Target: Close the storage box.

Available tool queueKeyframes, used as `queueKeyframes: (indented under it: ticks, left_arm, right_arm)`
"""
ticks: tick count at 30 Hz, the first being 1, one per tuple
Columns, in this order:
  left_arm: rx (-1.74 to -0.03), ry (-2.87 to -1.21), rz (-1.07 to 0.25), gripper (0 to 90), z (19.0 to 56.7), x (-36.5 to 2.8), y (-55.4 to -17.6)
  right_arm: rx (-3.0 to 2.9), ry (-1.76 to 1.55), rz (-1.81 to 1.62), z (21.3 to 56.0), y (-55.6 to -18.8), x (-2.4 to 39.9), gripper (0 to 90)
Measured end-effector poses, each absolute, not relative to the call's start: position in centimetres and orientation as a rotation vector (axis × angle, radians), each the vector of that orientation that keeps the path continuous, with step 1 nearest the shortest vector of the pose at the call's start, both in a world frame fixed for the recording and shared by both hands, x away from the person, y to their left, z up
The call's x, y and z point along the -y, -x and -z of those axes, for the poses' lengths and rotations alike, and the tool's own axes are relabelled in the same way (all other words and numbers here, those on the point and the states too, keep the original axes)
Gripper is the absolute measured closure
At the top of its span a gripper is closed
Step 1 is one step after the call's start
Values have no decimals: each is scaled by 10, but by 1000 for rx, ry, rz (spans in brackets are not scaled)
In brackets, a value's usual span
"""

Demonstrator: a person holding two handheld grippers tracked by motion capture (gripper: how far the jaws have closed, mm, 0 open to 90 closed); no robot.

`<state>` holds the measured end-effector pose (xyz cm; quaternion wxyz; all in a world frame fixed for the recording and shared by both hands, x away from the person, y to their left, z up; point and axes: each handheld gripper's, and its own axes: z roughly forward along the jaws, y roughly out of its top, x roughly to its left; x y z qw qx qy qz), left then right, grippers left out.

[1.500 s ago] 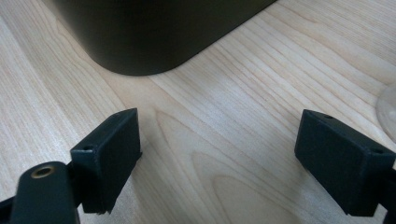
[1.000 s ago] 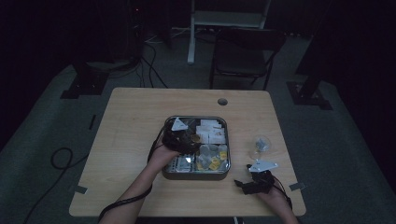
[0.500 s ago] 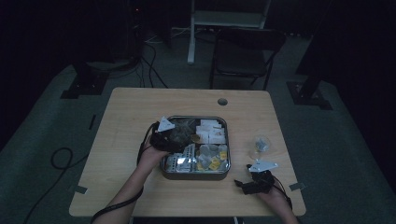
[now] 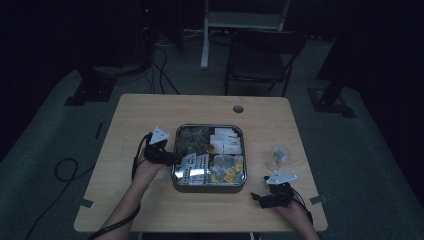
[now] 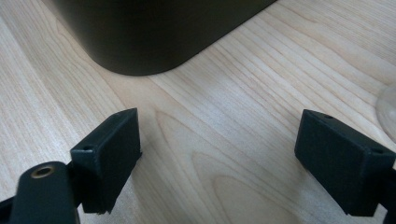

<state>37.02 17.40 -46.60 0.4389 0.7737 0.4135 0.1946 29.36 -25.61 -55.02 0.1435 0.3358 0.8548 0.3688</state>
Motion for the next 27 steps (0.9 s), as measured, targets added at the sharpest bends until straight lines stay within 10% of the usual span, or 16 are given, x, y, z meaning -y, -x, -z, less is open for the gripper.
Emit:
queueKeyframes:
  ticks: [27]
  left_arm:
    - [-1234,-1885,-574,5,509,-252,-347]
  right_arm:
    - [-2464,-969,-1064,550,-294,256,139]
